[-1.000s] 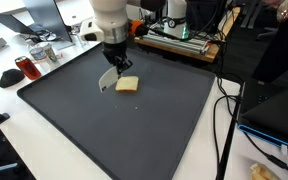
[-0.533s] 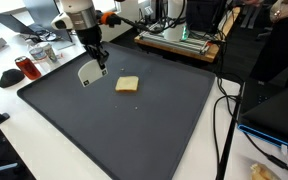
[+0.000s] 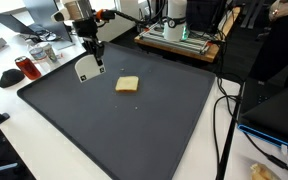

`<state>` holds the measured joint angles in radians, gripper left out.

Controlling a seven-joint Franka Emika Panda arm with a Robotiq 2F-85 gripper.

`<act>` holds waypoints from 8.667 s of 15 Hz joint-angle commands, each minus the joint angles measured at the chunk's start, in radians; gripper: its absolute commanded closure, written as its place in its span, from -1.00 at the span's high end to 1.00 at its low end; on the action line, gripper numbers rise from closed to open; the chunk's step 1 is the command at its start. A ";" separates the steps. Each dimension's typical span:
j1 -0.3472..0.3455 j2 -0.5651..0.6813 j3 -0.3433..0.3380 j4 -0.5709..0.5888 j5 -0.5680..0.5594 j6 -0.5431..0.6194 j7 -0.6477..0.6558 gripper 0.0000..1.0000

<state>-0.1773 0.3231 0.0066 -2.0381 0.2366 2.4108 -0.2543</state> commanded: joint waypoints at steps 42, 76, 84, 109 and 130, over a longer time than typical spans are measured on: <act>-0.046 -0.531 0.304 -0.553 -0.259 0.076 0.114 -0.98; 0.182 0.016 0.044 -0.243 -0.434 0.108 0.203 -0.98; 0.169 0.094 0.051 -0.235 -0.393 0.141 0.156 -0.98; 0.161 0.165 0.048 -0.101 -0.335 -0.368 0.017 -0.98; 0.211 0.031 0.026 -0.089 -0.409 -0.222 0.165 -0.98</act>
<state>0.0098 0.4227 0.0520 -2.1023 -0.1450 2.1918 -0.1312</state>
